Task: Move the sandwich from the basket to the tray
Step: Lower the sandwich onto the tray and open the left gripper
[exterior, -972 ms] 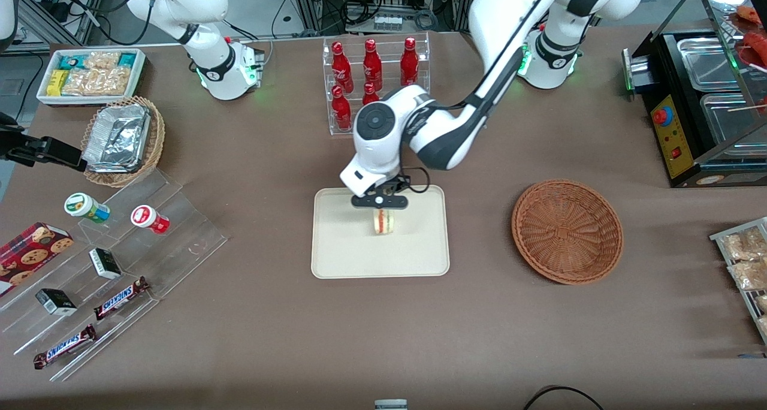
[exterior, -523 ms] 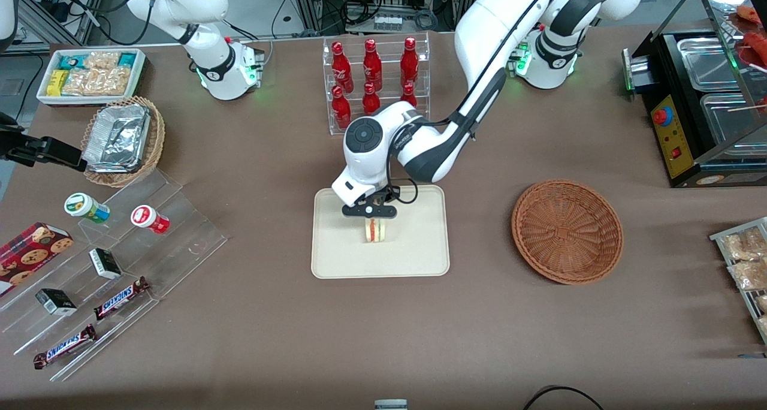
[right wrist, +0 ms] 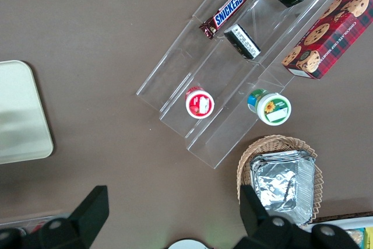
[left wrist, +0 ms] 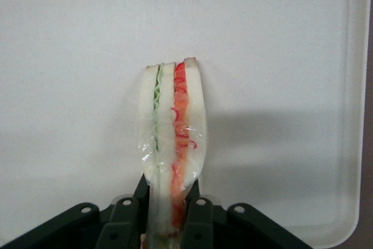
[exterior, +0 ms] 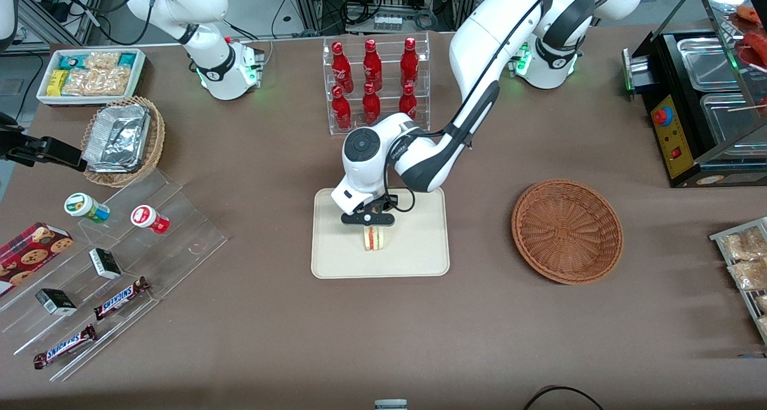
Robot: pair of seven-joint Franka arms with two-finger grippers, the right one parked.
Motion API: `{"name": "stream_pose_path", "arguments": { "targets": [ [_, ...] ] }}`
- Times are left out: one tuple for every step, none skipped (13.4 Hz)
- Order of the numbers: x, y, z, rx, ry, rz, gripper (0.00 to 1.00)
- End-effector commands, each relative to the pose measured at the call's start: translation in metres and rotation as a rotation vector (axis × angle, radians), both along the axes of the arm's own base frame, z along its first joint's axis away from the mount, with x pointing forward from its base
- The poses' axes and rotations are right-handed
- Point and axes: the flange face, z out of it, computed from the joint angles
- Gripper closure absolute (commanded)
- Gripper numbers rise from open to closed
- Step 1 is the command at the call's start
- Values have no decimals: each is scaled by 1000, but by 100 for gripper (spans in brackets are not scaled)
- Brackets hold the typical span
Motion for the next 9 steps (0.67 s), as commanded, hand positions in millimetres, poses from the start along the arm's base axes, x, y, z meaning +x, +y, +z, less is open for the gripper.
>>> {"name": "stream_pose_path", "arguments": {
  "targets": [
    [6, -3, 14, 5, -35, 9, 2],
    [8, 0, 27, 14, -33, 17, 1],
    [7, 5, 45, 32, -24, 30, 1],
    [14, 16, 74, 30, -25, 55, 1],
    [24, 35, 103, 37, -20, 92, 1],
    [28, 54, 140, 48, 6, 148, 1],
    [31, 78, 173, 68, 37, 178, 1],
    [41, 113, 204, 92, 56, 219, 1],
    [44, 137, 232, 98, 59, 231, 1]
  ]
}}
